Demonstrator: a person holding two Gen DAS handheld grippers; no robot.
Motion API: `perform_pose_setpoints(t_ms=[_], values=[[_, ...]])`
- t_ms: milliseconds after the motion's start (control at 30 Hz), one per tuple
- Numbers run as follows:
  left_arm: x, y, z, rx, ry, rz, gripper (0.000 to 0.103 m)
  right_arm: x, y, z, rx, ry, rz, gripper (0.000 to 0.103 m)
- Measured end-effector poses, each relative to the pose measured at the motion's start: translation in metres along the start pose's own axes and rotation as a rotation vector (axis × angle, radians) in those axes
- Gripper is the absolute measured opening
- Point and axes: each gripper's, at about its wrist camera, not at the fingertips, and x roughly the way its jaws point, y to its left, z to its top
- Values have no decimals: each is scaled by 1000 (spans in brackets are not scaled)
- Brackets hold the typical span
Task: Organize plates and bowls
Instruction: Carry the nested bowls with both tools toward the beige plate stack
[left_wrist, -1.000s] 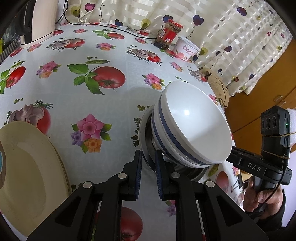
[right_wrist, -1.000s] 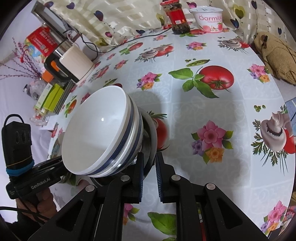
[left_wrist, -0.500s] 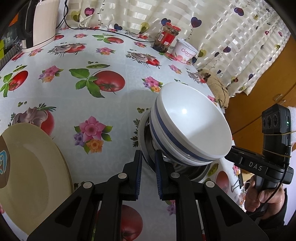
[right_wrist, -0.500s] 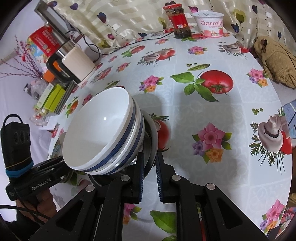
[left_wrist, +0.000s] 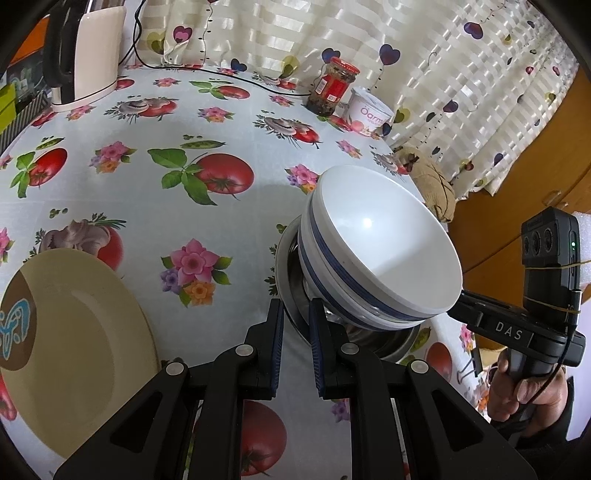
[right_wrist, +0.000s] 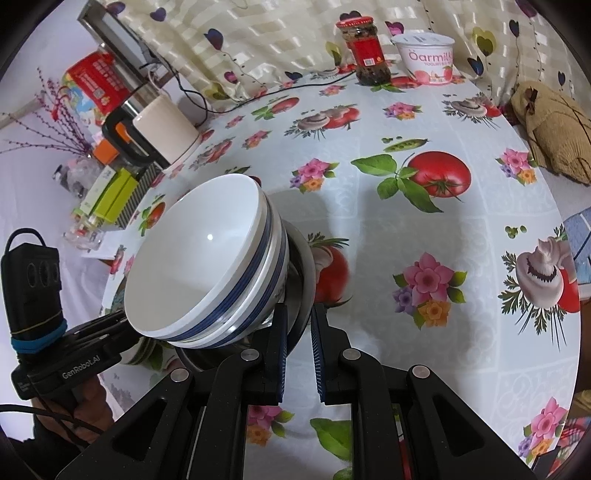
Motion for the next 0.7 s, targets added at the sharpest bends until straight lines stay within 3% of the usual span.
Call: perform_pose_setpoints(t_ms=[700], values=[[-45, 19, -2, -37, -77, 42, 14, -5, 43, 11, -81, -18, 27, 12]])
